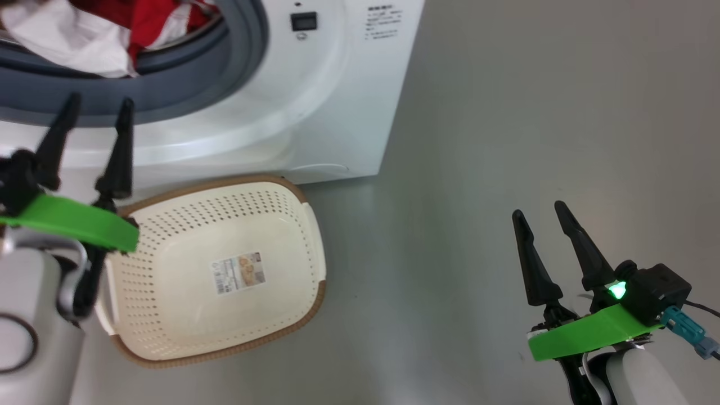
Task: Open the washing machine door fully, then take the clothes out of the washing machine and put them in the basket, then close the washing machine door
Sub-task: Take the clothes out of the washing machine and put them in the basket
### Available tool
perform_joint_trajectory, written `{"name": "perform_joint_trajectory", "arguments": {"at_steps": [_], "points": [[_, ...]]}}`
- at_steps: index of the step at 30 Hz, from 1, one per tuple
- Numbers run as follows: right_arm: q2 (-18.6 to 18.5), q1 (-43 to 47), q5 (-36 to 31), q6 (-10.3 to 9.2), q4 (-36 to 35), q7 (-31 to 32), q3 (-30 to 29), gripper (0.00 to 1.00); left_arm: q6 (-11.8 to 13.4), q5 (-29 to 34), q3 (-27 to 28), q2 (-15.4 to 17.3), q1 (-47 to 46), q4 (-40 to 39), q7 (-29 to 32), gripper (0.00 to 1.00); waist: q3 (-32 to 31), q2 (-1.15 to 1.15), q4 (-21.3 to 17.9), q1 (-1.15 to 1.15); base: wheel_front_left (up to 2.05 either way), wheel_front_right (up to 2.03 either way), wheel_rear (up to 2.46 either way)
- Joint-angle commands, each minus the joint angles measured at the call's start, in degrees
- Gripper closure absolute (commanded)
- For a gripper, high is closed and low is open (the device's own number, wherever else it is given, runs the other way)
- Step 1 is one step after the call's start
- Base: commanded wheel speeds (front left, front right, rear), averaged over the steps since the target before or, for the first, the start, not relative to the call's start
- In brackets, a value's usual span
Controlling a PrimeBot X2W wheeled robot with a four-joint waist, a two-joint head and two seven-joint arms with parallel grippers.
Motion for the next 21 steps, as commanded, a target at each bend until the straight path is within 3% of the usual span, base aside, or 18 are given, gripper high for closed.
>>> {"name": "perform_joint_trajectory", "arguments": {"at_steps": [1, 21], "points": [[-0.1, -1.0, 0.5, 0.43, -1.7, -0.4, 1.8, 0.0, 0.0, 0.1, 1.0, 3.7, -2.6, 0.4, -0.3, 0.0, 3.1, 0.0, -3.1, 0.0, 0.0, 0.0, 0.0], [-0.1, -5.6, 2.7, 0.43, -4.3, -0.4, 4.6, 0.0, 0.0, -3.1, -13.3, 10.7, -30.6, 24.3, -0.3, 0.0, 11.8, 0.0, -7.7, 0.0, 0.0, 0.0, 0.0]]}}
